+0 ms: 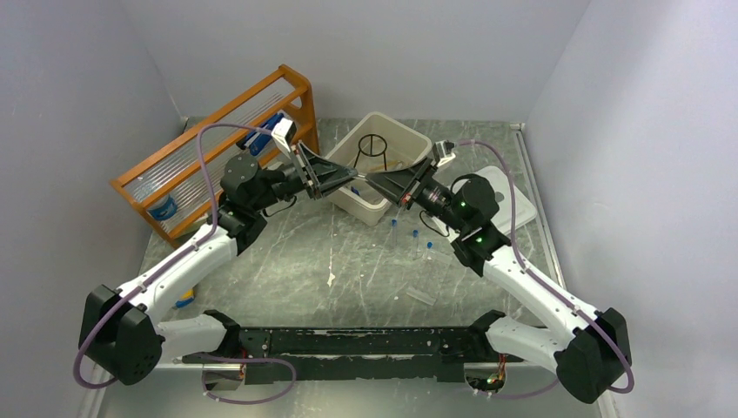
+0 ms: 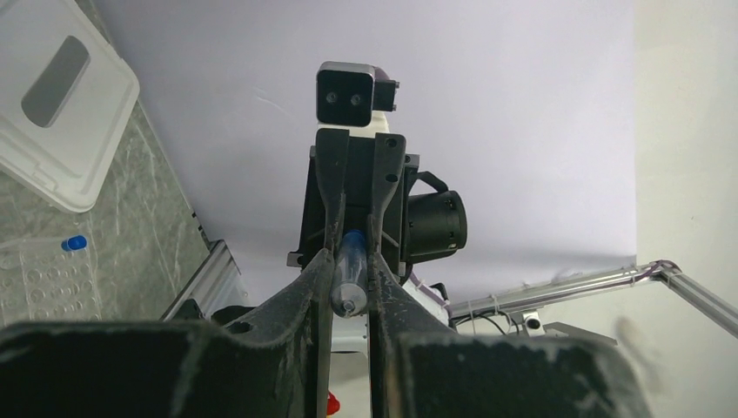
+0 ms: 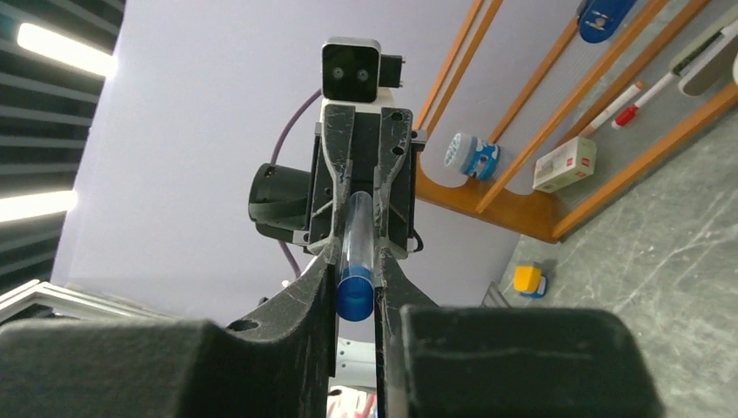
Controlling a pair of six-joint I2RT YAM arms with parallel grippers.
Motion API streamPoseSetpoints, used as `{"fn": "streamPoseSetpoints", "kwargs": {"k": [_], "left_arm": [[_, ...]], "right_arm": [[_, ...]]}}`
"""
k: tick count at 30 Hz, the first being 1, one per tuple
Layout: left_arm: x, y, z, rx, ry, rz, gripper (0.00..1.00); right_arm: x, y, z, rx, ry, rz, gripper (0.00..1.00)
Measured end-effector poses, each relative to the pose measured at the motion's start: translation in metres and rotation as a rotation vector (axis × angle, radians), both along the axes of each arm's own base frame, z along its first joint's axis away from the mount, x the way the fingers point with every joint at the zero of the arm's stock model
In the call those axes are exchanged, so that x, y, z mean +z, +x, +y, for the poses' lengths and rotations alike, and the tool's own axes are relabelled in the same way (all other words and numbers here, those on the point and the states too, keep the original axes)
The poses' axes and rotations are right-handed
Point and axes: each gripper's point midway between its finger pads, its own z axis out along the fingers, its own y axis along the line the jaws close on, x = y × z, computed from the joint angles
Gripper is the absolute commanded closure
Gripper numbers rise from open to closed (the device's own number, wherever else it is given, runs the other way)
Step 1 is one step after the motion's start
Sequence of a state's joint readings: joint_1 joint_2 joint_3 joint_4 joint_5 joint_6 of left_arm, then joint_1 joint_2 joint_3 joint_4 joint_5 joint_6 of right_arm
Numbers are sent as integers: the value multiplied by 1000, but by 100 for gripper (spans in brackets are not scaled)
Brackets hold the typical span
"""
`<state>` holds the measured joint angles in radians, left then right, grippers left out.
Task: Organize the chemistry lab equipment
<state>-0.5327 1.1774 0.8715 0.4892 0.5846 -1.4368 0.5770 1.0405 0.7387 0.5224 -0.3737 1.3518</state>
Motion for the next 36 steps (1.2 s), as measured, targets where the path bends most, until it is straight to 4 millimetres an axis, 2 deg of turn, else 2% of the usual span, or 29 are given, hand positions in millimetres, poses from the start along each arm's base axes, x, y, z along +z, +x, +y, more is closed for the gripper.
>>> {"fn": "streamPoseSetpoints", "kwargs": {"k": [2,3,4,5,8,9,12,17,19,23,26,29,32,36], "left_arm": [[-2,0,0,-2,1,3,75],[-3,0,0,-3,2,3,69],[-4,0,0,-4,3,3,55],[-6,0,-1,-4,11,-1,46],[-16,2,1,6,63,-25,26],[-23,3,2,14,100,-26,23],[-37,14,11,65,243,-67,21],[-48,35,51,248,548,-198,21],[-57,35,69,310,659,-233,21],[-80,36,97,380,831,-261,21],[-102,39,109,396,920,-257,22],[-126,40,117,398,992,-240,22],[-138,40,122,400,1031,-234,22],[-144,42,127,409,1061,-236,23]], "right_arm": [[-2,1,0,-4,-23,7,89],[-3,1,0,-6,-34,6,90],[-3,1,0,-8,-46,7,90],[-4,1,0,-10,-60,4,90],[-8,2,-5,-32,-121,8,90],[-11,3,-8,-45,-152,11,90],[-20,6,-17,-82,-268,27,89],[-45,5,-38,-132,-529,69,90],[-70,1,-51,-144,-650,118,90],[-131,-13,-85,-167,-906,284,90],[-165,-25,-112,-191,-1069,395,91],[-183,-32,-133,-225,-1177,469,91],[-197,-34,-145,-261,-1247,513,92],[-217,-34,-155,-303,-1316,549,92]]}}
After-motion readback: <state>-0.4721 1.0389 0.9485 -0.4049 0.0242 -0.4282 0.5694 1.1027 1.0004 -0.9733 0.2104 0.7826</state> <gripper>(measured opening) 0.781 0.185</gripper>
